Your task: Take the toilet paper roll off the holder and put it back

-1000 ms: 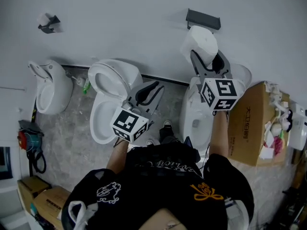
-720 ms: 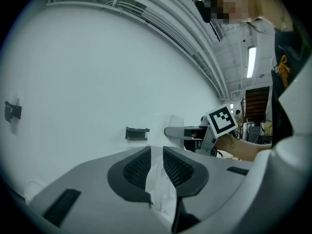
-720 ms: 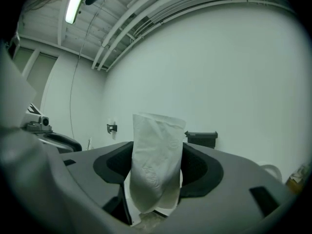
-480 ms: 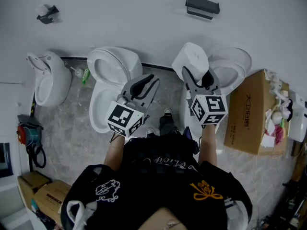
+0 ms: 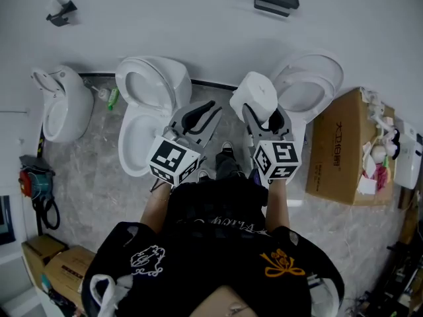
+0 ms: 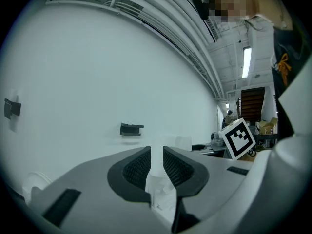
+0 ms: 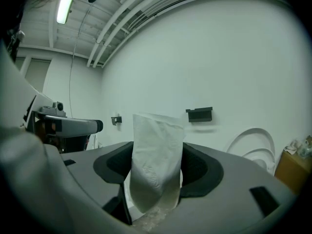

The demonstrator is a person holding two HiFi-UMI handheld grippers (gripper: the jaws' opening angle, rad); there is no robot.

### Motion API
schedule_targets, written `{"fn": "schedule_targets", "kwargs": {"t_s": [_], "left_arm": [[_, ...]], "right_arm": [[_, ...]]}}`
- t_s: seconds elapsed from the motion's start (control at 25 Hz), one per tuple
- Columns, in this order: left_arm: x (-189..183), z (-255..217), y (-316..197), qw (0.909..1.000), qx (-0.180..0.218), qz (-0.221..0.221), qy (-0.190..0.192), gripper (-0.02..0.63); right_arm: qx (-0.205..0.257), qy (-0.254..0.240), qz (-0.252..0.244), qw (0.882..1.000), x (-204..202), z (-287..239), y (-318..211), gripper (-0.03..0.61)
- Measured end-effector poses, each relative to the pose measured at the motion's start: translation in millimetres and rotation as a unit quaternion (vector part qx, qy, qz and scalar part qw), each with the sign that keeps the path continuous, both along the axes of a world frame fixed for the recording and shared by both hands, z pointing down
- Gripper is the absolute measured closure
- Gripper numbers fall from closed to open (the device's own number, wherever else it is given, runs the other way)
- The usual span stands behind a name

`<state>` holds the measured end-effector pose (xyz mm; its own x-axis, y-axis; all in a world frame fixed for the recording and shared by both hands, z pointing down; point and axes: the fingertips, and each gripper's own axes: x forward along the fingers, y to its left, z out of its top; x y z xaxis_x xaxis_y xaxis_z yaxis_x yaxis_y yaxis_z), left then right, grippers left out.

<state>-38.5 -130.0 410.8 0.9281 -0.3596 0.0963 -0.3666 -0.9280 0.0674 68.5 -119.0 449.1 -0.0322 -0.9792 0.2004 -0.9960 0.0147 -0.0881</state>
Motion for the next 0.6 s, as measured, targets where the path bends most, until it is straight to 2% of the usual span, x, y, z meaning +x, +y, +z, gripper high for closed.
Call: {"fn": "schedule_targets", "kwargs": {"t_s": [0.32,0.6], "left_arm": [[2.3,1.1,7.4,0.9999,0.001,0.011,-0.001,0.54],[2.4,-0.4,-3.7,1.0,-0.003,0.007,0.005,0.54]], "right_arm": [[-0.009,-0.002,0.01,1.0,1.6,9.0,6.6,0.285],[0.004,0.012,0.011,1.0,11.4,-12.4,-3.9,0.285]]}}
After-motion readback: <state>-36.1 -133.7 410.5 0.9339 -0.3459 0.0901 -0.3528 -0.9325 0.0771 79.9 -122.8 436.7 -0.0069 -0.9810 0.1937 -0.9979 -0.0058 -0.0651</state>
